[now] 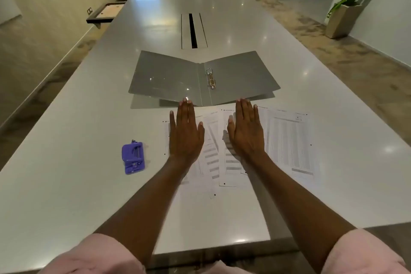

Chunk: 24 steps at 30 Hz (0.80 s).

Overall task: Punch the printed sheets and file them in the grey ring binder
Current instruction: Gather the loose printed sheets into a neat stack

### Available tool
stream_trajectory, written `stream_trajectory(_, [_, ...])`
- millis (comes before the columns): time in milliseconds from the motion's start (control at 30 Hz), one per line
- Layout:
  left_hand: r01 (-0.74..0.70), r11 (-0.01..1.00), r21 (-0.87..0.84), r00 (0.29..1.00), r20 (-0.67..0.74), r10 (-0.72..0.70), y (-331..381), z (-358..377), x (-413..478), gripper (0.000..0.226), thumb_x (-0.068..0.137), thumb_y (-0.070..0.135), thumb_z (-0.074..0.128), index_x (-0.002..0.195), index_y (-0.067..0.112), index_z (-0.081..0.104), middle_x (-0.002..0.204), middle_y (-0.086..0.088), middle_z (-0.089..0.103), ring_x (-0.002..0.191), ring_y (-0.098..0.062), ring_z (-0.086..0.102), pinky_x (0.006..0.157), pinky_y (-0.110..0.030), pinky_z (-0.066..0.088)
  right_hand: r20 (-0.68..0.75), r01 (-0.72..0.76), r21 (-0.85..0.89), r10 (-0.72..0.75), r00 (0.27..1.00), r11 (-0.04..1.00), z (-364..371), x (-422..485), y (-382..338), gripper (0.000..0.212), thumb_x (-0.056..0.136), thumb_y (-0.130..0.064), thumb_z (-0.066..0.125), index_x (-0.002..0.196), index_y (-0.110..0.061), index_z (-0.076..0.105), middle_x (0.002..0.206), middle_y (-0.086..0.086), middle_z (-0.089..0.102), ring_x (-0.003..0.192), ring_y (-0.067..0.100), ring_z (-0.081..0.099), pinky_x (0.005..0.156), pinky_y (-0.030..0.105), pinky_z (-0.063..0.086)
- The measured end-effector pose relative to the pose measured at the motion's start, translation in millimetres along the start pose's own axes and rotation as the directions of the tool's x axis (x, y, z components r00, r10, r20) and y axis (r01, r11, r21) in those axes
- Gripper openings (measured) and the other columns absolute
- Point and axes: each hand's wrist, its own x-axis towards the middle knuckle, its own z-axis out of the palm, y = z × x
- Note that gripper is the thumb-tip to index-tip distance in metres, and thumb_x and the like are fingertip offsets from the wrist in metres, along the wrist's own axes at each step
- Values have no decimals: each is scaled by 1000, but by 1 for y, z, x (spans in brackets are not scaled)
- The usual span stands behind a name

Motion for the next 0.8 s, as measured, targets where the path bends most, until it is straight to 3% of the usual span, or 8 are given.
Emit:
stream_trajectory(100, [136, 978, -156, 991, 13, -136, -8, -11, 7, 64, 108, 36, 45, 163, 9, 28, 170, -12, 32, 158, -29, 29, 129, -42, 20, -25, 19, 40, -18, 1000, 999, -4, -6, -7, 64, 106, -41, 30, 160, -5, 29, 168, 14, 28, 156, 33, 24, 128, 49, 10])
stream_trajectory(233, [269, 939, -214, 963, 55, -263, -34, -23, 18, 47, 101, 20, 56, 145, 3, 54, 149, -19, 57, 137, -34, 53, 114, -45, 42, -37, 36, 118, -32, 999, 992, -8, -23, -19, 56, 104, -30, 43, 153, -3, 43, 157, 16, 47, 148, 34, 42, 127, 52, 22])
stream_trajectory(400, [394, 871, -293, 919, 126, -374, -76, -28, 33, 36, 98, 8, 59, 133, 1, 65, 139, -20, 65, 126, -37, 62, 110, -44, 46, 61, 101, 121, -109, 992, 987, -9, -46, -36, 53, 105, -31, 43, 151, -7, 43, 152, 10, 51, 145, 25, 43, 129, 44, 18])
stream_trajectory(533, [450, 841, -299, 892, 202, -406, -96, -30, 46, 37, 98, 4, 59, 134, 0, 64, 140, -21, 64, 124, -39, 64, 112, -45, 47, 122, 118, 217, -147, 982, 969, -10, -59, -55, 54, 98, -27, 48, 149, -9, 49, 149, 7, 55, 142, 20, 46, 128, 42, 22])
stream_trajectory(700, [416, 886, -204, 892, 280, -355, -109, -29, 57, 41, 99, 3, 57, 139, -3, 62, 144, -29, 58, 133, -43, 56, 113, -43, 42, 197, 110, 253, -162, 967, 961, -1, -68, -69, 62, 98, -42, 42, 154, -14, 45, 159, 2, 45, 150, 18, 36, 129, 40, 18])
stream_trajectory(800, [395, 902, -173, 889, 321, -328, -111, -29, 59, 41, 97, 15, 67, 133, -4, 66, 136, -28, 62, 128, -41, 59, 109, -43, 45, 241, 86, 231, -142, 960, 969, 3, -69, -68, 65, 99, -46, 40, 157, -16, 39, 165, 1, 37, 155, 16, 28, 130, 38, 14])
